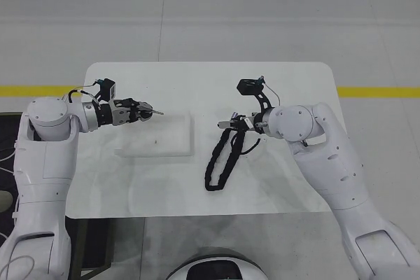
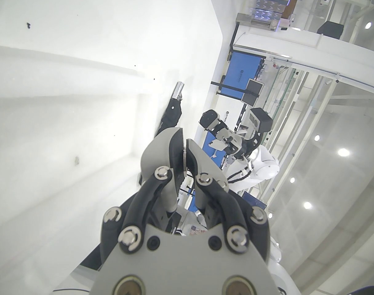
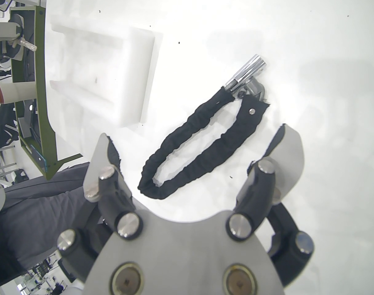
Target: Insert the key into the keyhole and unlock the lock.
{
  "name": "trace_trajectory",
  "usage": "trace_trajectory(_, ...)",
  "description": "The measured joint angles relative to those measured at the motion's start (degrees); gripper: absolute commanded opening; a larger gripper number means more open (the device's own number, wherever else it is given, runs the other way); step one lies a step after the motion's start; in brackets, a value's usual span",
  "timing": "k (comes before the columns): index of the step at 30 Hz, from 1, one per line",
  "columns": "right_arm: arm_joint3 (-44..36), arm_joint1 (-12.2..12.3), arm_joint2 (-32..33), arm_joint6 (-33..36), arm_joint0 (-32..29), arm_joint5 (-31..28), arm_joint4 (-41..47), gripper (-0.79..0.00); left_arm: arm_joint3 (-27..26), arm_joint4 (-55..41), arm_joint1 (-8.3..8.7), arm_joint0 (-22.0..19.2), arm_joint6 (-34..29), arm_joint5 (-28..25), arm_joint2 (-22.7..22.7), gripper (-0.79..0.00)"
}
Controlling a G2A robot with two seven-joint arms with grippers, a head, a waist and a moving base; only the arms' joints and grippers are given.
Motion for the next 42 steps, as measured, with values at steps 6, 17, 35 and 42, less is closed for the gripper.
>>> trace_trajectory(6,-3.8,-0.4,1.0,-0.9,-5.9,2.5,3.3,0.0,0.0,0.0,0.0,0.0,0.0,0.0,0.0,-0.785)
trace_trajectory(17,9.6,-5.8,-8.0,5.5,6.8,14.7,1.7,0.0,0.0,0.0,0.0,0.0,0.0,0.0,0.0,-0.785)
trace_trajectory(35,16.6,-11.2,-6.6,3.7,7.8,14.6,-8.2,-0.329,0.0,0.0,0.0,0.0,0.0,0.0,0.0,-0.785)
trace_trajectory(42,17.9,-12.6,-5.3,6.3,6.8,13.6,-11.6,-0.329,0.0,0.0,0.0,0.0,0.0,0.0,0.0,-0.785)
